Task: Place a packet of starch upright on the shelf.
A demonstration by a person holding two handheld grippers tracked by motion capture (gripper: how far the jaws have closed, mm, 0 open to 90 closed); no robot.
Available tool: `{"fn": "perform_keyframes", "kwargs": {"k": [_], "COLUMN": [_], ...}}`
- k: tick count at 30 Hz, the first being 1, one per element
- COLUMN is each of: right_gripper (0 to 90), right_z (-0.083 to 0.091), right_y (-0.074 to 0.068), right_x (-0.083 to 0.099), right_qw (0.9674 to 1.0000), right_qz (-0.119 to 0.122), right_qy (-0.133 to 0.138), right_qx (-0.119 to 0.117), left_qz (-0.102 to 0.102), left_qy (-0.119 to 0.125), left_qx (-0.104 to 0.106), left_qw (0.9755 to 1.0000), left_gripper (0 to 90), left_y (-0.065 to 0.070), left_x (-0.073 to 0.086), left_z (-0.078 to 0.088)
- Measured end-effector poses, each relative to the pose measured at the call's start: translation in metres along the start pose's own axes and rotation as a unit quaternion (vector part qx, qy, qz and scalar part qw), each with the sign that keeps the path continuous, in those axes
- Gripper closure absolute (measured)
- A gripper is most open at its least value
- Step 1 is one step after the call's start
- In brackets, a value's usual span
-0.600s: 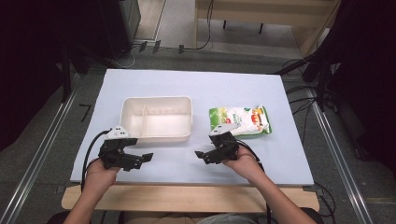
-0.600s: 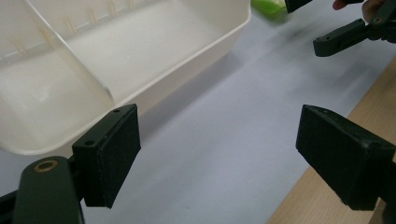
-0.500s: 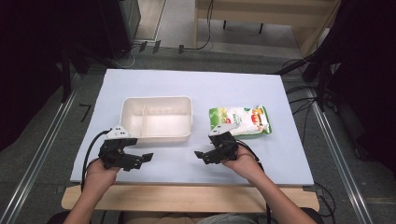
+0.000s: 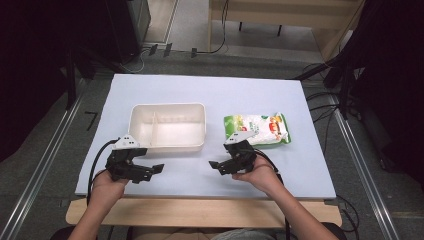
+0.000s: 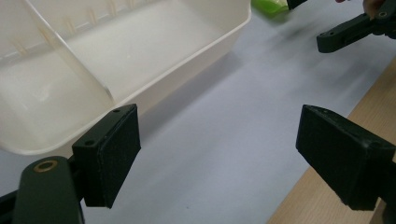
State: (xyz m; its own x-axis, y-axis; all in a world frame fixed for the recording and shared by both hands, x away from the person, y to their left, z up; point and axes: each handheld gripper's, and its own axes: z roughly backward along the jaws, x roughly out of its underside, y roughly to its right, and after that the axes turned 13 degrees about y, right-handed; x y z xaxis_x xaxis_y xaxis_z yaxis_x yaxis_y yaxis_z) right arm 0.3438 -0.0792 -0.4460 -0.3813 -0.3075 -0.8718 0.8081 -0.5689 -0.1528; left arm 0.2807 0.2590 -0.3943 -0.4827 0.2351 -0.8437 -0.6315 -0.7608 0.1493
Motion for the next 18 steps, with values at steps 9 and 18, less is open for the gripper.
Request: {"fn": "perform_keyframes", "kwargs": {"k": [9, 18], "right_gripper": [18.1, 20.2], "right_z": [0.0053, 0.0079], "right_y": [0.0042, 0.0057], "right_x": [-0.0030, -0.0043], "right_qw": [0.9999, 0.9998], "right_qz": [-0.001, 0.004], "right_qy": [0.010, 0.011], "right_qx": [-0.010, -0.015], "left_qz": [0.000, 0.000], "left_qy": [-0.001, -0.001], "left_qx": [-0.001, -0.001], "left_qw": [1.0000, 1.0000], "left_gripper": [14.7, 14.7], "left_y": [0.0000, 0.0001], "left_x": [-0.0001, -0.0003], "left_z": [0.0003, 0.0006]}}
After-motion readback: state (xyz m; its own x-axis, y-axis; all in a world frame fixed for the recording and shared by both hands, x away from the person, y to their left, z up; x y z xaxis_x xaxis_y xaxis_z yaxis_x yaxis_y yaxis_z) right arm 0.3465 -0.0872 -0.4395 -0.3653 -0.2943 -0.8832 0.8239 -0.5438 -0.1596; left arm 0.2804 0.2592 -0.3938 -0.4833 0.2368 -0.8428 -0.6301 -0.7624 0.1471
